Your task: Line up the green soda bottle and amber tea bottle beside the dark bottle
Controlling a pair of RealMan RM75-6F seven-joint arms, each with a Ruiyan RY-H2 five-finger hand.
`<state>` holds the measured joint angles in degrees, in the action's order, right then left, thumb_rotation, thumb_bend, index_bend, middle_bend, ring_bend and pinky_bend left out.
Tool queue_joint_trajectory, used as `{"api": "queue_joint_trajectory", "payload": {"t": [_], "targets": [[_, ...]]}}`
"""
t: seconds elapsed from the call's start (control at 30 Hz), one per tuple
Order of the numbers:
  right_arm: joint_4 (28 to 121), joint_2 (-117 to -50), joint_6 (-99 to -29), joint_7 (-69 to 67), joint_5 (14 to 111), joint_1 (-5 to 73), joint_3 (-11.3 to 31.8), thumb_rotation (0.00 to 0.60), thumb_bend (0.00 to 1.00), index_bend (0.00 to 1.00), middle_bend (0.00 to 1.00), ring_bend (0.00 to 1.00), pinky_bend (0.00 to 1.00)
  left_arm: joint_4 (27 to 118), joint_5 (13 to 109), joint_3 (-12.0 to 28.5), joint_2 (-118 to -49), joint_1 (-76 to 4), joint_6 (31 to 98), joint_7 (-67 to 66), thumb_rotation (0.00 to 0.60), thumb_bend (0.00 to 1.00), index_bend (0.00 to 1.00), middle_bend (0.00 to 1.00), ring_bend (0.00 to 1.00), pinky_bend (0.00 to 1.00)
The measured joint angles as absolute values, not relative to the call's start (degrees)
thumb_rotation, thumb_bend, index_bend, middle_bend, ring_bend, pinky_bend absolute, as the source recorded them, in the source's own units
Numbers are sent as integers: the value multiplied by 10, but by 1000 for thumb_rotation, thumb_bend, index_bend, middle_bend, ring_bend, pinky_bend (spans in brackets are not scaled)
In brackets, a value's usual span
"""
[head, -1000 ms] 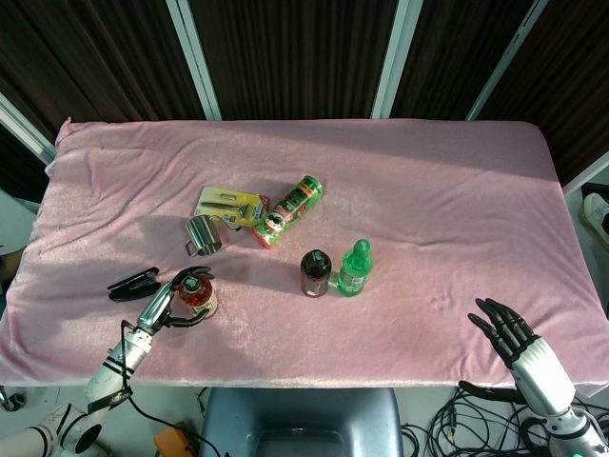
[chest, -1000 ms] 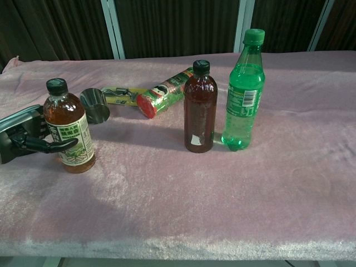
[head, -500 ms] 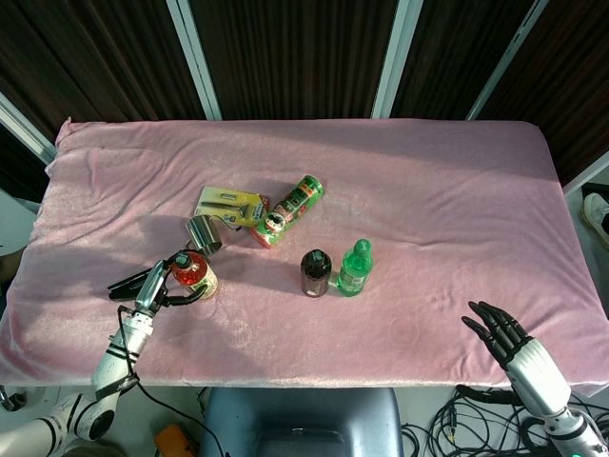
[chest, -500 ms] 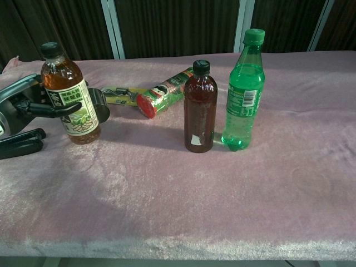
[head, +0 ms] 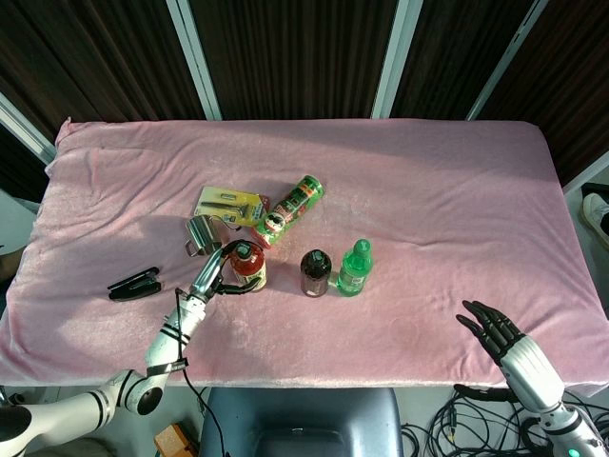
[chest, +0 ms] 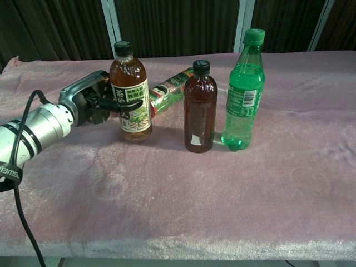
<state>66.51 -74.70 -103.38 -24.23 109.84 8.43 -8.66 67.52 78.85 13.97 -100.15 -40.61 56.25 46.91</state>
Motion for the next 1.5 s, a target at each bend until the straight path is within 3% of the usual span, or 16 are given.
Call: {"api": "queue_joint_trajectory", "payload": {"t": [0.33, 1.23, 1.4, 1.5], "targets": [[658, -741, -1028, -260, 1088, 82, -85, 600, 101, 0, 0, 0, 262, 689, 759, 157, -1031, -434, 528, 444, 600, 404, 419, 471, 250, 98], [660, -731, -1027, -279, 1099, 83, -90, 600, 101, 0, 0, 0, 262, 618, 747, 173, -1085, -479, 489, 433, 600, 401, 403, 459, 202, 46], [661, -731, -1023, -277, 1099, 84, -91, 600, 101, 0, 0, 0, 262, 617, 747, 173, -1083, -480, 487, 436, 600, 398, 363, 412, 173, 21], [663, -731, -1021, -275, 1099, 85, -91, 600, 101, 0, 0, 0, 262, 616, 747, 171, -1082, -480, 482, 436, 600, 383, 259, 286, 79, 0]]}}
